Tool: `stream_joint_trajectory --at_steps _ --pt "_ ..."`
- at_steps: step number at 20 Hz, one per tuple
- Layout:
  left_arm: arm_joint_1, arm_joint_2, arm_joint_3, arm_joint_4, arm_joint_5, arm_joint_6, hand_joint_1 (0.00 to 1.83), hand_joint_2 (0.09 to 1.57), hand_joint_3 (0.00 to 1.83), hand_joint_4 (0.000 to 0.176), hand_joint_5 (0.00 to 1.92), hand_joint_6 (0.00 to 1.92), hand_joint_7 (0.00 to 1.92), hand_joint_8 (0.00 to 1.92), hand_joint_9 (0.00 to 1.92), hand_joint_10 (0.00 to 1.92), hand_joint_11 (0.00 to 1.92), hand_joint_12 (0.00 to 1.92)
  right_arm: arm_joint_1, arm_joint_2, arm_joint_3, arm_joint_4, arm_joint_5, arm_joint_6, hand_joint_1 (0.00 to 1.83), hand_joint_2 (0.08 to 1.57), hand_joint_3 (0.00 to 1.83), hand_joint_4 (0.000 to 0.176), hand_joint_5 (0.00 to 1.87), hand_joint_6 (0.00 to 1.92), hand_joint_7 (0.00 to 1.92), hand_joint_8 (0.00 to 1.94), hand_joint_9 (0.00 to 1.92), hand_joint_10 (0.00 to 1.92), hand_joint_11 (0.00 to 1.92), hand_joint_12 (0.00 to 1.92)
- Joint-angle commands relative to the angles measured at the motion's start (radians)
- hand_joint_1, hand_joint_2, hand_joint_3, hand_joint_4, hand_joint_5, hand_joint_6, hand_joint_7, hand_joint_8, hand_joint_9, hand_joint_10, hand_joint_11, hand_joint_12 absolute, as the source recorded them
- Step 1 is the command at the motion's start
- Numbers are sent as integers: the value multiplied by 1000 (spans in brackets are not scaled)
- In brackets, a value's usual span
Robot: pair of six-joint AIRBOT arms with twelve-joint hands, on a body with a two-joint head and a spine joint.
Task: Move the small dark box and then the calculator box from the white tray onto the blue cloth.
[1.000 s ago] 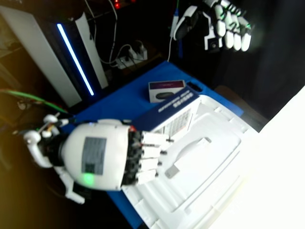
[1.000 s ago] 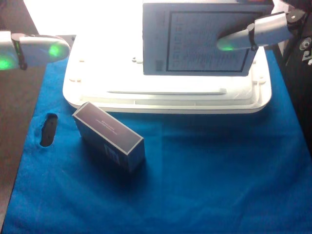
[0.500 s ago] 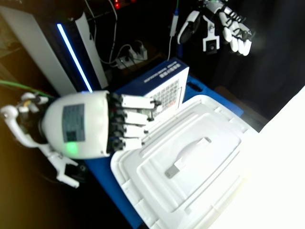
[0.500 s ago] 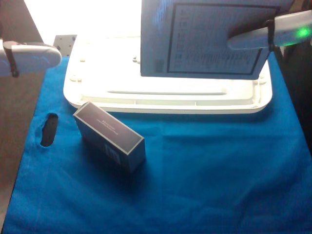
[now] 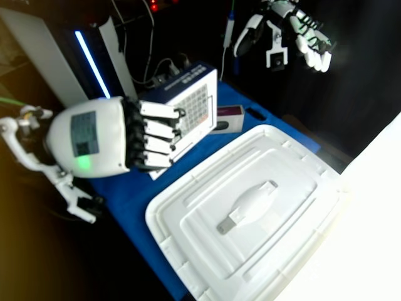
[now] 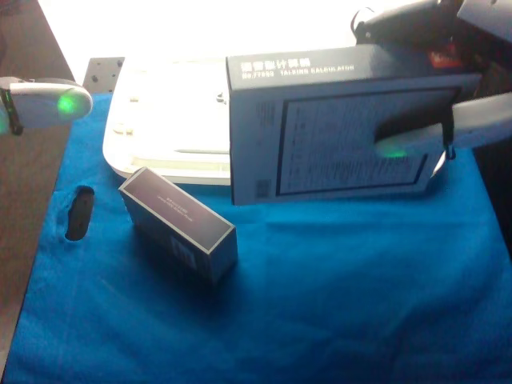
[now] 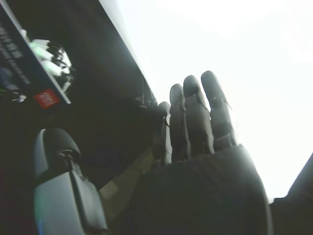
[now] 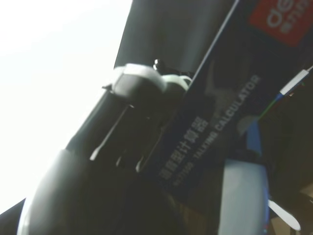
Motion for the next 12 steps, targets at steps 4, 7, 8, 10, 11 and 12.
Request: stream_joint_trajectory --at_steps 4,7,8,10,11,12 --pt "15 -3 -8 -53 -149 -4 511 929 4 59 127 1 294 0 281 0 0 719 -32 2 -21 52 117 -2 1114 1205 1 0 812 1227 1180 1013 1227 1475 1190 1795" --pt "29 -3 -11 -62 -161 -4 521 918 0 56 122 1 301 2 285 1 0 749 -80 -7 -23 77 117 -9 1126 1187 0 0 845 1176 1165 988 1238 1452 1192 1778" --pt "34 -3 -12 -66 -164 -4 531 908 0 57 126 2 306 3 290 3 0 757 -93 -8 -24 86 117 -18 1127 1185 0 0 848 1171 1173 1006 1236 1480 1186 1823" --pt "43 -3 -15 -73 -170 -4 545 900 0 65 131 4 306 3 298 5 0 759 -121 -8 -23 117 117 -27 1124 1195 0 0 830 1198 1127 1060 1189 1516 1121 1845" --pt "46 -3 -16 -75 -173 -4 549 898 0 64 133 4 310 4 301 6 0 762 -125 -8 -23 122 117 -28 1120 1205 1 0 811 1227 1095 1096 1157 1512 1082 1811" --pt "54 -3 -17 -80 -179 -4 568 885 0 73 146 8 332 11 317 11 4 766 -131 -4 -23 125 117 -28 1118 1209 0 0 804 1238 1087 1148 1152 1524 1077 1795"
